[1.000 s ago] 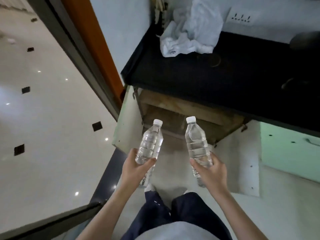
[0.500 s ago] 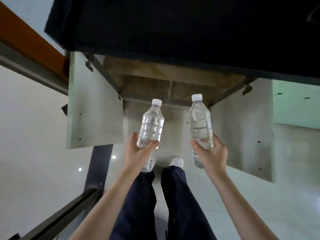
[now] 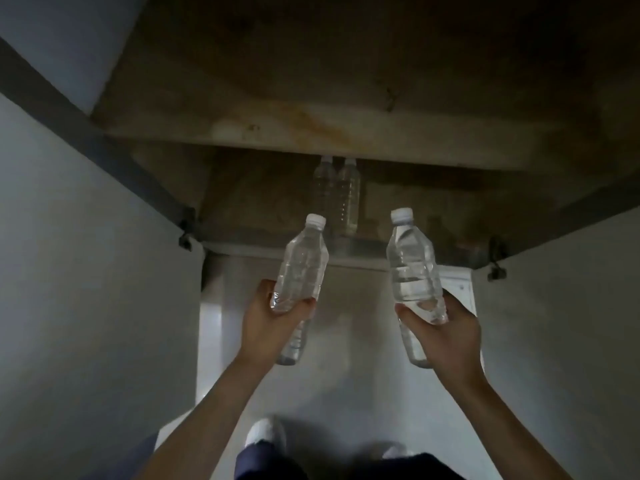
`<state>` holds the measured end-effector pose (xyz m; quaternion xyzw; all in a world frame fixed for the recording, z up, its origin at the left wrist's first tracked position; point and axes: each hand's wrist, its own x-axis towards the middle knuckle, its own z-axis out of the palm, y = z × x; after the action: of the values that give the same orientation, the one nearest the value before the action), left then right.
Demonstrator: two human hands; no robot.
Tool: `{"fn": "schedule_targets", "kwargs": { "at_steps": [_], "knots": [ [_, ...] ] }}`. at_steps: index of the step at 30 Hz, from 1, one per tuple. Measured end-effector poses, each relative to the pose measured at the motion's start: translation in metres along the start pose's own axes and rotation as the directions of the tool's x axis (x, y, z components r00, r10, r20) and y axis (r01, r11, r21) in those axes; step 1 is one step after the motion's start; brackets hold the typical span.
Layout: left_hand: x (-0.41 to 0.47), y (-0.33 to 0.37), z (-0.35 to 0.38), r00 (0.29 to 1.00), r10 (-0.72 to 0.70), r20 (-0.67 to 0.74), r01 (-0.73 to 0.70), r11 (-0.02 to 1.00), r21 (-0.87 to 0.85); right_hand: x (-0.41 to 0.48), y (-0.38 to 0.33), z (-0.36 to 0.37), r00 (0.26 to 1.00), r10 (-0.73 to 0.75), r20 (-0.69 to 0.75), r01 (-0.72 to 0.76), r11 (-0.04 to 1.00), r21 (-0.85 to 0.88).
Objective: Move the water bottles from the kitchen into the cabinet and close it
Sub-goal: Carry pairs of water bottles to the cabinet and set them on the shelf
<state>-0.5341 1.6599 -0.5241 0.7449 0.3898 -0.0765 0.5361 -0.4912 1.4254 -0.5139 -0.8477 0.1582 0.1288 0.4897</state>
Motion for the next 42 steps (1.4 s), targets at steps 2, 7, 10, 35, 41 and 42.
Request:
{"fn": "schedule_targets", "kwargs": {
  "at_steps": [2,7,10,35,41,42],
  "knots": [
    [0.047,-0.022,0.02,0.999,0.032,-0.003,-0.033,0.999,-0.021,0.036,0.021,0.025,1.0,-0.021,0.002,0.021,1.0,0.008],
    [0.162,-0.058,0.064,0.977,0.177,-0.116,-0.179,0.984,-0.009,0.134,0.065,0.082,0.999,-0.007,0.042,0.003,0.996,0.087],
    [0.209,-0.071,0.084,0.955,0.236,-0.183,-0.249,0.967,-0.055,0.171,0.087,0.111,0.983,-0.185,-0.016,0.185,0.983,0.014],
    [0.269,-0.11,0.081,0.79,0.602,-0.115,-0.599,0.798,0.065,0.209,0.116,0.172,0.885,-0.452,-0.115,0.422,0.881,-0.216],
    [0.273,-0.108,0.089,0.776,0.609,-0.164,-0.627,0.774,-0.089,0.218,0.117,0.175,0.875,-0.475,-0.091,0.463,0.877,-0.125],
    [0.276,-0.104,0.089,0.767,0.62,-0.162,-0.637,0.767,-0.081,0.221,0.115,0.175,0.875,-0.477,-0.086,0.468,0.877,-0.106]
  ]
}}
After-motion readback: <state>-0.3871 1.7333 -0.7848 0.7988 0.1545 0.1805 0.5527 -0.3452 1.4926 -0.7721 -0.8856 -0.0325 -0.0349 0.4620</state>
